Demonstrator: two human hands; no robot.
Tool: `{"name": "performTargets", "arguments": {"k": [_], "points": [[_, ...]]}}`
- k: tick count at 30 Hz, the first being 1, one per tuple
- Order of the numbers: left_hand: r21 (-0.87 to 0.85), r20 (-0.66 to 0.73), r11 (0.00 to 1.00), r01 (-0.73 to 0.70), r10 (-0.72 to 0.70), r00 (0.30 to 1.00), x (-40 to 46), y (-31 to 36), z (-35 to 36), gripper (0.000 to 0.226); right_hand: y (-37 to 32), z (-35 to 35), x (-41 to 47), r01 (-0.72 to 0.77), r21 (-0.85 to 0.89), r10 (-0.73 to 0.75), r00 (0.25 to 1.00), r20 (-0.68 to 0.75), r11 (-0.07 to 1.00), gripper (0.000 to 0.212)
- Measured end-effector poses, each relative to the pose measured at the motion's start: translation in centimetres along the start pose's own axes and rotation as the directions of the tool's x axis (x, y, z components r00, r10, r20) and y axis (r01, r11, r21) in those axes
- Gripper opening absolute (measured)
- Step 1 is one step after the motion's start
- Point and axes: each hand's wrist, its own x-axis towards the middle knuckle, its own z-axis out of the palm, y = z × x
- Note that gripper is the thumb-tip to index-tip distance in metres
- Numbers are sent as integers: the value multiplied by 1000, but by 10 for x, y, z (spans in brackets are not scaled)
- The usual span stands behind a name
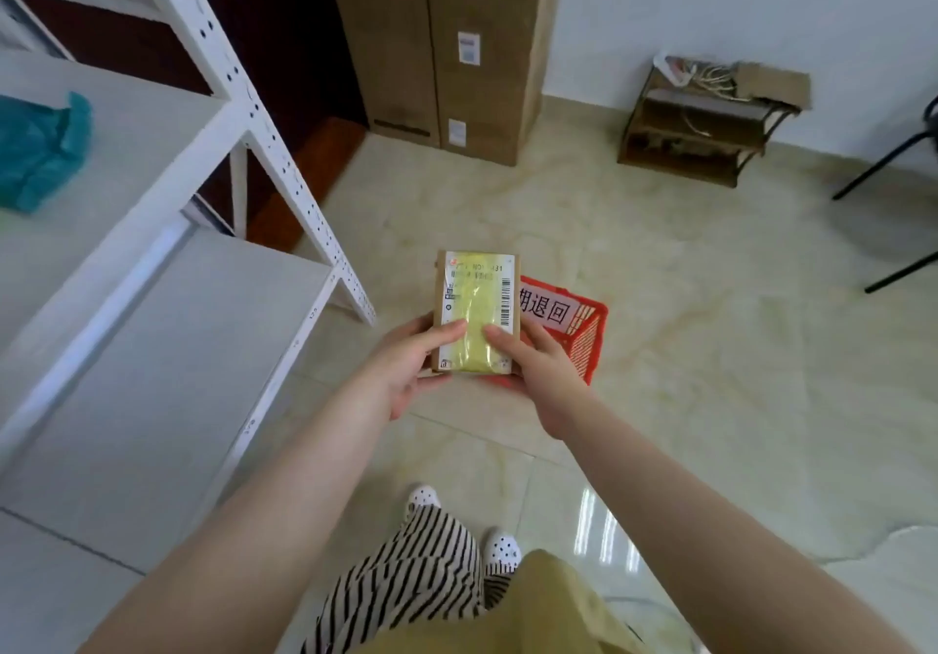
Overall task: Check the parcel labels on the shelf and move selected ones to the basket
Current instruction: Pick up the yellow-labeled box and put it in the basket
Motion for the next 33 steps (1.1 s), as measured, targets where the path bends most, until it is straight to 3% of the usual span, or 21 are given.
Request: {"name": "performTargets", "arguments": {"k": [5, 10, 14, 17, 20, 26, 30, 33], "points": [[30, 47, 996, 81, -82, 996, 72, 22, 24, 25, -9, -33, 56, -69, 42, 72, 995, -73, 997, 90], [74, 55, 983, 165, -169, 984, 157, 41, 42, 35, -15, -60, 127, -126, 112, 141, 979, -144, 986, 88], [95, 35, 969, 230, -234, 972, 224, 42, 54, 33, -7, -81, 183, -176, 172, 208, 959, -194, 969, 74], [84, -7, 964, 253, -253, 967, 267, 29, 65, 45, 8, -95, 221, -206, 234, 257, 943, -213, 950, 70], [81, -30, 962, 259, -258, 966, 315, -1, 79, 49, 36, -114, 264, -232, 284, 301, 925, -230, 930, 66], [27, 18, 921, 389, -389, 921, 416, -85, 90, 28, 125, -157, 348, -299, 365, 406, 876, -262, 882, 60], [-53, -57, 878, 475, -478, 877, 488, -158, 86, 48, 196, -184, 407, -330, 391, 450, 852, -269, 859, 54], [-140, -134, 844, 518, -535, 834, 538, -212, 83, 49, 245, -197, 449, -362, 431, 499, 826, -264, 827, 56]]}}
